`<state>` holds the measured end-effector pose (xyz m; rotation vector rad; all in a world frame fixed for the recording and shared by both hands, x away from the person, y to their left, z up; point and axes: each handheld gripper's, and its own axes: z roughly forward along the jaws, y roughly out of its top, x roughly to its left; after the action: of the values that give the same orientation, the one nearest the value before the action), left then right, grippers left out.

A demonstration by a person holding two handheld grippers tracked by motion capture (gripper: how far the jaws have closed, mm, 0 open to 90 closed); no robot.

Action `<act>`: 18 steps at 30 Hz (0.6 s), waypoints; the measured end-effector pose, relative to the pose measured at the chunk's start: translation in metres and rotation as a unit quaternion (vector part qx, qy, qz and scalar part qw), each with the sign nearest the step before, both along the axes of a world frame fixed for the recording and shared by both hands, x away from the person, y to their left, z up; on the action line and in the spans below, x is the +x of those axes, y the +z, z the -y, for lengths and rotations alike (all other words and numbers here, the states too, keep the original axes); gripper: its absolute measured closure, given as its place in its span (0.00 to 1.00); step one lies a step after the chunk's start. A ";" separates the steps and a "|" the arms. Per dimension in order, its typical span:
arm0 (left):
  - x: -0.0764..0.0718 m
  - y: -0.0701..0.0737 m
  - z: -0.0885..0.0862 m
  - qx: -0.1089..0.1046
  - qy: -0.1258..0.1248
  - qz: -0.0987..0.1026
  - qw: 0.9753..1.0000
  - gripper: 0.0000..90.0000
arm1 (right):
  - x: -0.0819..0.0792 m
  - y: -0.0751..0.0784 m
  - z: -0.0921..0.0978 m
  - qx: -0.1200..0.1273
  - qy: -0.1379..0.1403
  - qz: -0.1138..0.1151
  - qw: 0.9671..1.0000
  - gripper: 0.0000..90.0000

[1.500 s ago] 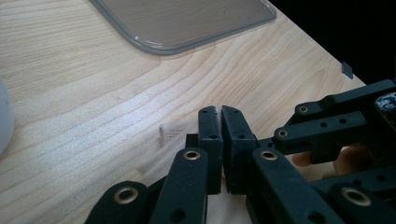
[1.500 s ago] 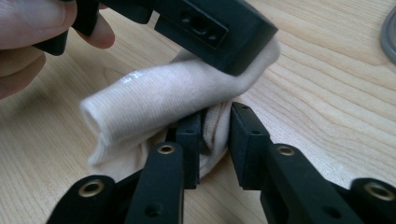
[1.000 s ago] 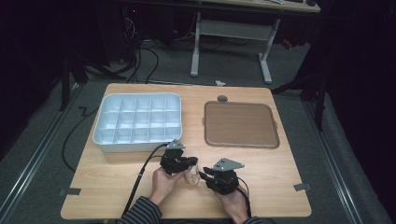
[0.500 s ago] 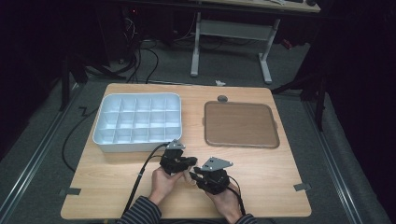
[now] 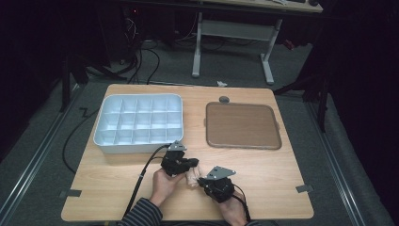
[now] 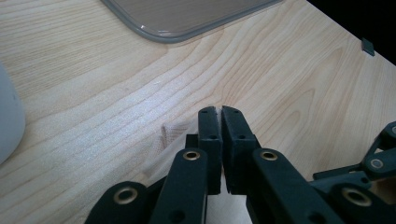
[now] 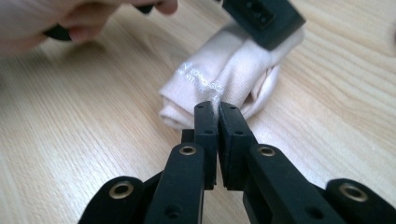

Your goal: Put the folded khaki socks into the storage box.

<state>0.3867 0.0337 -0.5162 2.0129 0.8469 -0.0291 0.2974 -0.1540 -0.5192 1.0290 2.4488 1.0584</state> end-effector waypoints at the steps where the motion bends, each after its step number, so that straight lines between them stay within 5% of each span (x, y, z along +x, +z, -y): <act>1: 0.000 0.000 0.000 -0.001 0.001 0.000 1.000 0.97 | -0.001 -0.001 0.000 -0.005 -0.001 -0.001 1.000 0.97; 9: 0.007 -0.008 0.000 0.006 0.000 -0.003 1.000 0.97 | 0.002 -0.007 -0.003 -0.021 0.004 0.000 1.000 0.97; 18: -0.006 0.006 -0.007 0.016 -0.005 0.018 1.000 0.84 | 0.006 -0.007 -0.001 0.002 -0.005 -0.011 1.000 0.97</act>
<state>0.3805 0.0405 -0.5100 2.0418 0.8192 0.0142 0.3034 -0.1527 -0.5259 1.0593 2.4564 1.0549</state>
